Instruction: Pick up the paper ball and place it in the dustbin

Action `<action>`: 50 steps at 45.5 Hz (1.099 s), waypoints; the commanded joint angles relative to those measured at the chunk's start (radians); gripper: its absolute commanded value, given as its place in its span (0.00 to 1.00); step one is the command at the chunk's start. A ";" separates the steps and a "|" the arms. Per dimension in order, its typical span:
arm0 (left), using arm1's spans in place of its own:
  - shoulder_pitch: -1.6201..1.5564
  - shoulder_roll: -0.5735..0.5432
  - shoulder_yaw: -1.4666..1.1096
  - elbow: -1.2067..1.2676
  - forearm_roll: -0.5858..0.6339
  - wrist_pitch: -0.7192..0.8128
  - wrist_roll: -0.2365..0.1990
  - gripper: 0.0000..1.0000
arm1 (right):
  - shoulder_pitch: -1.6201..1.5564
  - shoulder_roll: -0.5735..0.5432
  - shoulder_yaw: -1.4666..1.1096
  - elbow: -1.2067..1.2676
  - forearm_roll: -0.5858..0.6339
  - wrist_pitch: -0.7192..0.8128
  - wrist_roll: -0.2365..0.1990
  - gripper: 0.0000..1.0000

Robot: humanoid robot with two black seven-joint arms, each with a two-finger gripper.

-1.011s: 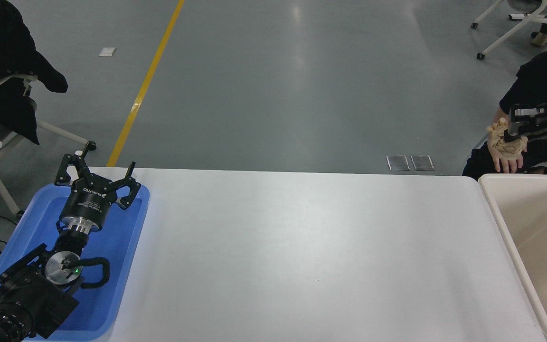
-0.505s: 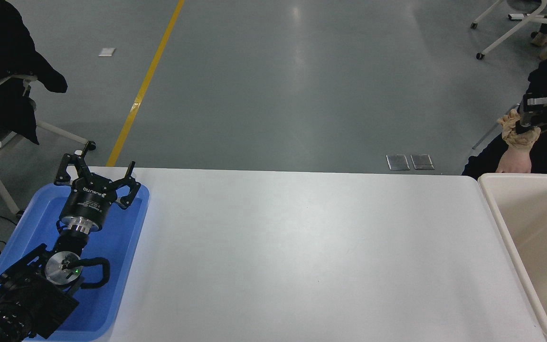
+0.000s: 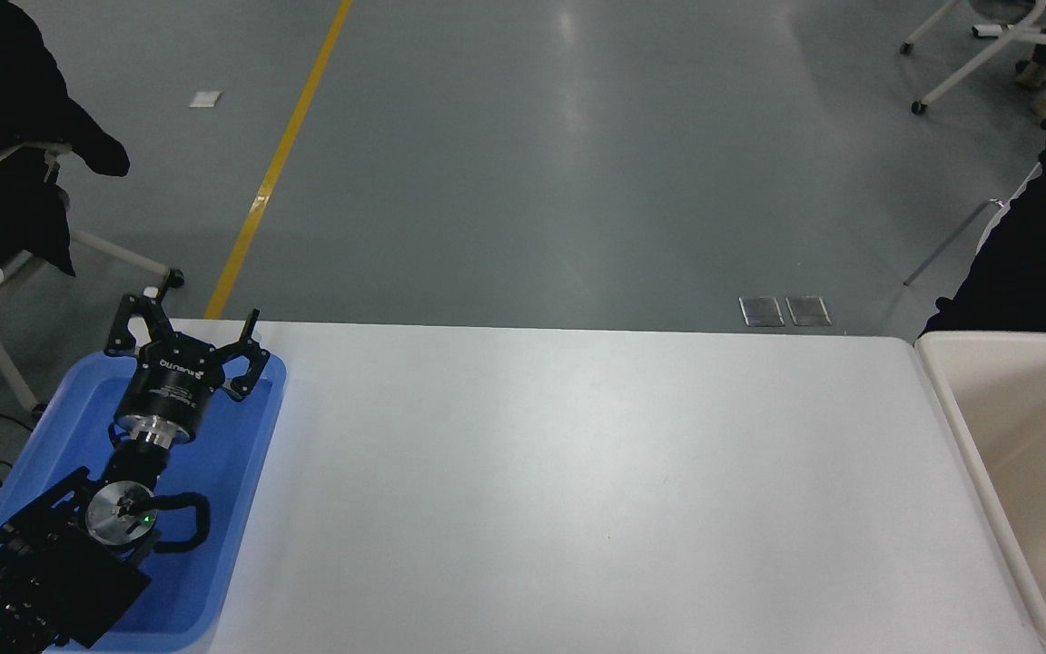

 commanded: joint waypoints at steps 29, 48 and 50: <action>0.000 0.000 0.000 0.000 0.000 0.000 0.000 1.00 | -0.948 0.119 0.491 -0.476 0.270 -0.502 0.001 0.00; 0.000 0.000 0.000 0.000 0.000 0.000 -0.002 1.00 | -1.149 0.275 0.652 -0.645 0.269 -0.516 0.001 0.00; 0.000 0.000 0.000 0.000 0.000 0.000 0.000 1.00 | -1.149 0.275 0.653 -0.645 0.269 -0.516 -0.001 0.00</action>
